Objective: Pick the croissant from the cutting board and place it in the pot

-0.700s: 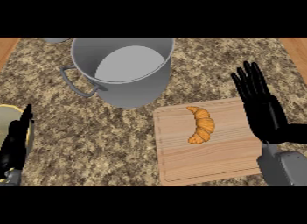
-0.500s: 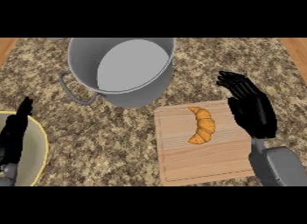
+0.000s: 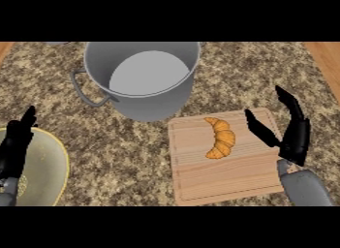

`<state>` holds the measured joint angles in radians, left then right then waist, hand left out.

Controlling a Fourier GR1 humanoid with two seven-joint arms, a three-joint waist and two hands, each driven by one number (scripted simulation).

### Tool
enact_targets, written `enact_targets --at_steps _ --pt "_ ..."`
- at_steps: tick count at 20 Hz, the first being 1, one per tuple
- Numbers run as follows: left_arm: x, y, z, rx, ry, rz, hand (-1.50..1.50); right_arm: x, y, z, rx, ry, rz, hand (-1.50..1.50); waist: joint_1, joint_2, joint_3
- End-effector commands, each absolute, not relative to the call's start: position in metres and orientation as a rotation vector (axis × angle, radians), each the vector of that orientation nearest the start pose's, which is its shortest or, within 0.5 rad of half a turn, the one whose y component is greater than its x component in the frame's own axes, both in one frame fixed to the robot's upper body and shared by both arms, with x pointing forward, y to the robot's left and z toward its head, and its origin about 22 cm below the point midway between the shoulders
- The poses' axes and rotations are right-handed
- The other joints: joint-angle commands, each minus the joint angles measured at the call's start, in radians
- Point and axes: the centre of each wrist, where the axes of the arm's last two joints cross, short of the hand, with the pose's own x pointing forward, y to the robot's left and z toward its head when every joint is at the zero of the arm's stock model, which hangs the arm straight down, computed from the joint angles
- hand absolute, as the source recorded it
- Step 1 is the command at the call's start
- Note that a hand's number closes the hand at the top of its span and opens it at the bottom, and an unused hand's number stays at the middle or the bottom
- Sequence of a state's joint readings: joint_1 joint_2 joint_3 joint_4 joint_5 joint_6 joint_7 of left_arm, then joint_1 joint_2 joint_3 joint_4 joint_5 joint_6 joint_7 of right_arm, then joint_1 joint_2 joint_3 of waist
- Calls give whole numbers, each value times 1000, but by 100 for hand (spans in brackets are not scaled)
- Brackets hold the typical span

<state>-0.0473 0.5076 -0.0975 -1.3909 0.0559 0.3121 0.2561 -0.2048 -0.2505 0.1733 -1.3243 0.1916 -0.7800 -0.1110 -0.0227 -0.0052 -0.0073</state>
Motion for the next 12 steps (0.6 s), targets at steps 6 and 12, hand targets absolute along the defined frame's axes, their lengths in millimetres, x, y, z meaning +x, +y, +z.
enact_targets --at_steps 6,12 --pt "256 333 14 547 -1162 -96 0 275 -178 -38 -1087 -1573 121 -150 9 -4 -4" --pt "258 332 17 555 -1148 -81 0 269 -186 -49 -1106 -1267 324 -150 -10 -12 -9"
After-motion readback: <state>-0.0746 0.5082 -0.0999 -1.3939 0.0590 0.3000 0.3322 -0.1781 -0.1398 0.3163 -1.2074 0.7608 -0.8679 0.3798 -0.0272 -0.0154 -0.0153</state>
